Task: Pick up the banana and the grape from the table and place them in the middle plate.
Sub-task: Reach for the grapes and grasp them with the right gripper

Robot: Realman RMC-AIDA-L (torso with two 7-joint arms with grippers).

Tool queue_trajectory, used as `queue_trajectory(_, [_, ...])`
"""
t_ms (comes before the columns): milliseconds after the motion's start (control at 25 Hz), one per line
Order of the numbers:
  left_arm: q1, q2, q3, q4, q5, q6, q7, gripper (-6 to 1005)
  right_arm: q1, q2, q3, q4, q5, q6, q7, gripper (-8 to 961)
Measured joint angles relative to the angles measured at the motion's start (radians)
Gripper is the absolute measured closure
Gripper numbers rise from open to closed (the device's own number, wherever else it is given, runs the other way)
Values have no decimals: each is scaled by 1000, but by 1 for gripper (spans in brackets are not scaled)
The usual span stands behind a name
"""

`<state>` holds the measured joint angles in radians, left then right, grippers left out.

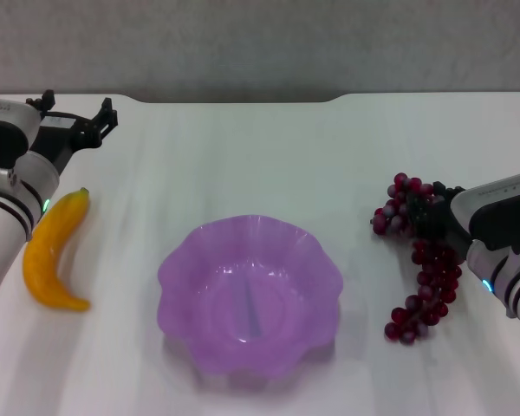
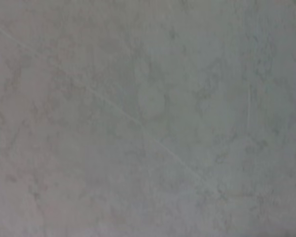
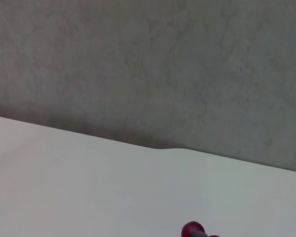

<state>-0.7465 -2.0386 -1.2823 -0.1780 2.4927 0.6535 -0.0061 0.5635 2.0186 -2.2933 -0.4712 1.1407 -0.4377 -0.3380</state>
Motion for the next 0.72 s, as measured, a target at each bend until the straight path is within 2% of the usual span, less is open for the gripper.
queue_trajectory(200, [0, 0, 0, 0, 0, 0, 0, 102, -2, 0, -1, -1, -4, -8, 1, 580])
queue_trajectory(720, [7, 0, 0, 6, -2, 0, 2, 102, -27, 0, -59, -13, -14, -153, 2, 624])
